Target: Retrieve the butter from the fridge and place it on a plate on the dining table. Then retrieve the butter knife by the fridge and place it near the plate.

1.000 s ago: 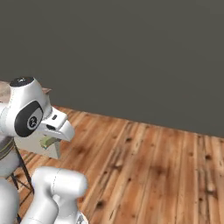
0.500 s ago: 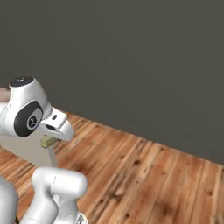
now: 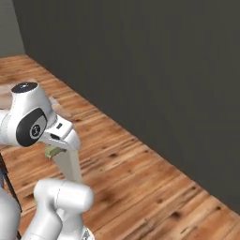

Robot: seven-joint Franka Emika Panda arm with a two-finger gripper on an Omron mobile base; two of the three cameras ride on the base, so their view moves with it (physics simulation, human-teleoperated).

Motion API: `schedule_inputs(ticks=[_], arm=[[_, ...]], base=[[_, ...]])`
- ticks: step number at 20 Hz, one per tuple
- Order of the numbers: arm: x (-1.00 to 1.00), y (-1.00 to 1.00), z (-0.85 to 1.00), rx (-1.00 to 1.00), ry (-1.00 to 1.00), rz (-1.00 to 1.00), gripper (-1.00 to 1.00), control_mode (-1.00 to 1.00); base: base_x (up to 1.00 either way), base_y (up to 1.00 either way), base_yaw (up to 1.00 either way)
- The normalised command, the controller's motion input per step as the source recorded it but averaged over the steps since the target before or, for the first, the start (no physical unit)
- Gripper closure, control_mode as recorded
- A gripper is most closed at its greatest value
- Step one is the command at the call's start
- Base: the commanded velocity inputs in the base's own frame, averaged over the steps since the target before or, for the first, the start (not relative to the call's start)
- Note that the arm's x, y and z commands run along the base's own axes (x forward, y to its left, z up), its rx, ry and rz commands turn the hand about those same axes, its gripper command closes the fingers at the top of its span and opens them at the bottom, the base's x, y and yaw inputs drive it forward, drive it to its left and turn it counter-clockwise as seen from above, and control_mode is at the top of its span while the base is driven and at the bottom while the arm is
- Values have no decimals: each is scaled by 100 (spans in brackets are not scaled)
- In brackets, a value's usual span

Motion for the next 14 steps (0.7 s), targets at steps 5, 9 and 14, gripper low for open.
schedule_inputs(ticks=[5, 9, 14], arm=[[0, 0, 0, 0, 0, 0, 100, 100], [0, 0, 0, 0, 0, 0, 100, 100], [0, 0, 0, 0, 0, 0, 100, 100]], base=[[44, -82, 64], [32, -97, 58], [21, -100, 46]])
